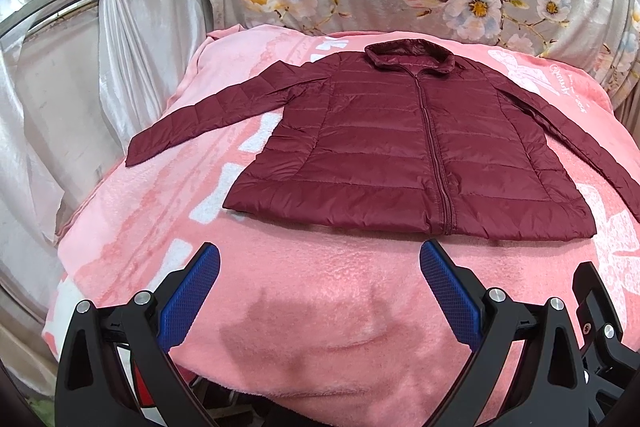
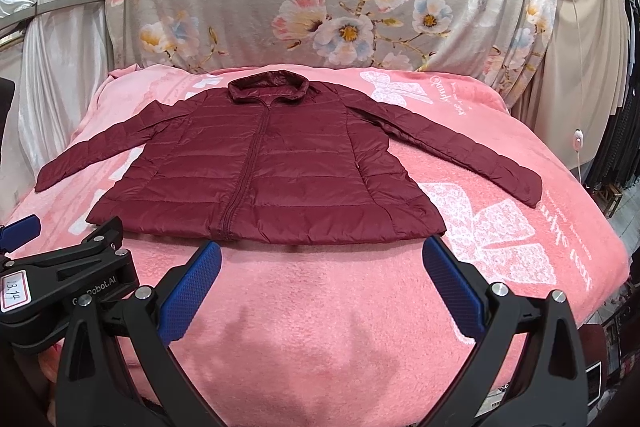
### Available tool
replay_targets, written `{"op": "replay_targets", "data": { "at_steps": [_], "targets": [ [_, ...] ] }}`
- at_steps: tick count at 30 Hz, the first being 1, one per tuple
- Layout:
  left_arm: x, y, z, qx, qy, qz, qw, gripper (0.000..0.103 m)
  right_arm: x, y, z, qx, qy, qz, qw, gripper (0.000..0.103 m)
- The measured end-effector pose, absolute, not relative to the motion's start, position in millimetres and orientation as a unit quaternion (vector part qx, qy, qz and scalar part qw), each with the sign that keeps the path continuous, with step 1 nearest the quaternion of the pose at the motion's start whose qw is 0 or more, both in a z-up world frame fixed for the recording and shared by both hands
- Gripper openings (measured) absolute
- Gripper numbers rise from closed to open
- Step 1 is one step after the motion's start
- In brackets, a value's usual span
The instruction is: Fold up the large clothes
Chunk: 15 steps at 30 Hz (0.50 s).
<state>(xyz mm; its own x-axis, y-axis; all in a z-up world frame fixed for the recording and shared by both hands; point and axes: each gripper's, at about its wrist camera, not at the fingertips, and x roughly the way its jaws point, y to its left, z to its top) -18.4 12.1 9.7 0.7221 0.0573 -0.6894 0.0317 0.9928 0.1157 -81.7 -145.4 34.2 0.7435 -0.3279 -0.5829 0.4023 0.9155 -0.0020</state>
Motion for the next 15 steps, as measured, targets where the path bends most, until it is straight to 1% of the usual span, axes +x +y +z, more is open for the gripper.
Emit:
{"op": "replay_targets", "data": {
  "at_steps": [15],
  "targets": [
    [-19.8,18.8,13.6,0.057,0.37,0.015,0.927,0.098,-81.3,-146.0,38.3,0.06,0.296,-0.19,0.934,0.098]
  ]
}}
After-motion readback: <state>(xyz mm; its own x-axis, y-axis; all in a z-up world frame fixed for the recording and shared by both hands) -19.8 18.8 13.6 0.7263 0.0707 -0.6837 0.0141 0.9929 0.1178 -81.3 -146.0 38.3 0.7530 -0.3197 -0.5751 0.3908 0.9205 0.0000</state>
